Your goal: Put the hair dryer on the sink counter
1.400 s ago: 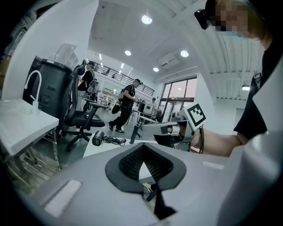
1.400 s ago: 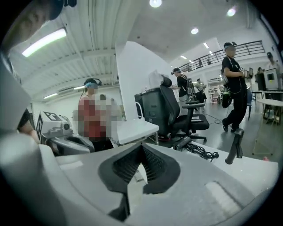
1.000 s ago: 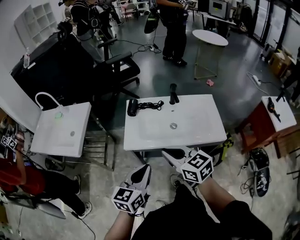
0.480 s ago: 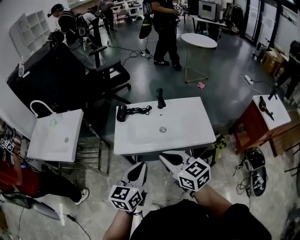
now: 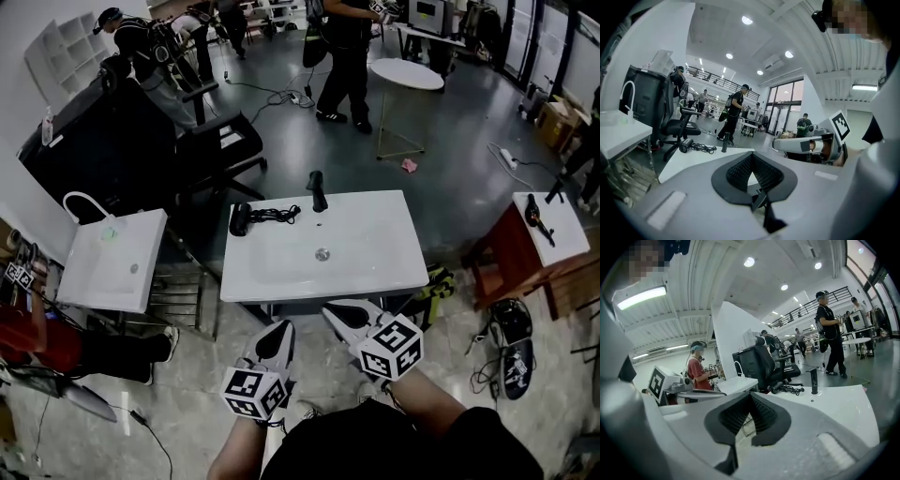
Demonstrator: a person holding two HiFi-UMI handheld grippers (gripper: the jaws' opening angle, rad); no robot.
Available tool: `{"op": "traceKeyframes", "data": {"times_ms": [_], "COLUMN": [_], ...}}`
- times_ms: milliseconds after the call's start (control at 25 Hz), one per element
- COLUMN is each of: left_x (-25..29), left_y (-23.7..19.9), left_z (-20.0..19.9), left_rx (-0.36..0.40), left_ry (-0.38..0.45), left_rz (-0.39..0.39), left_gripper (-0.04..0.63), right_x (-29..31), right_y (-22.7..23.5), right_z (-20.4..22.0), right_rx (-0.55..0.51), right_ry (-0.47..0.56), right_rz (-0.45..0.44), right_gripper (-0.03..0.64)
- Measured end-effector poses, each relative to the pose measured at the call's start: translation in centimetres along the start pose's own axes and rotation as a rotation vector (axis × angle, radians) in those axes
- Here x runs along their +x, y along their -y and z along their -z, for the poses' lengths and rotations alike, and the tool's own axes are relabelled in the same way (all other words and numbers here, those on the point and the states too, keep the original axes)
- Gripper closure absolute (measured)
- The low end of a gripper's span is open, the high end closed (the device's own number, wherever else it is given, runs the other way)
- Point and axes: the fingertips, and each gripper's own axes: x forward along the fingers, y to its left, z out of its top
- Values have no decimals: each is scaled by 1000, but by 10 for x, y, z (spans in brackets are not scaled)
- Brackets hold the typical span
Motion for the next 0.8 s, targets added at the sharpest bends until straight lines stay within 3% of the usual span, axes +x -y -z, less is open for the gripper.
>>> {"op": "traceKeyframes", "data": {"times_ms": [800], "left_x": [26], "left_y": [27], "left_z": [6], "left_rx": [-29], "left_ry": [-4], "left_rz": [-22], "left_gripper": [592], "right_x": [-24], "right_y": [26], "right_z": [6], "right_rx": [-16], "right_ry": [-28], "right_rz": [-33], "right_gripper": [617]}}
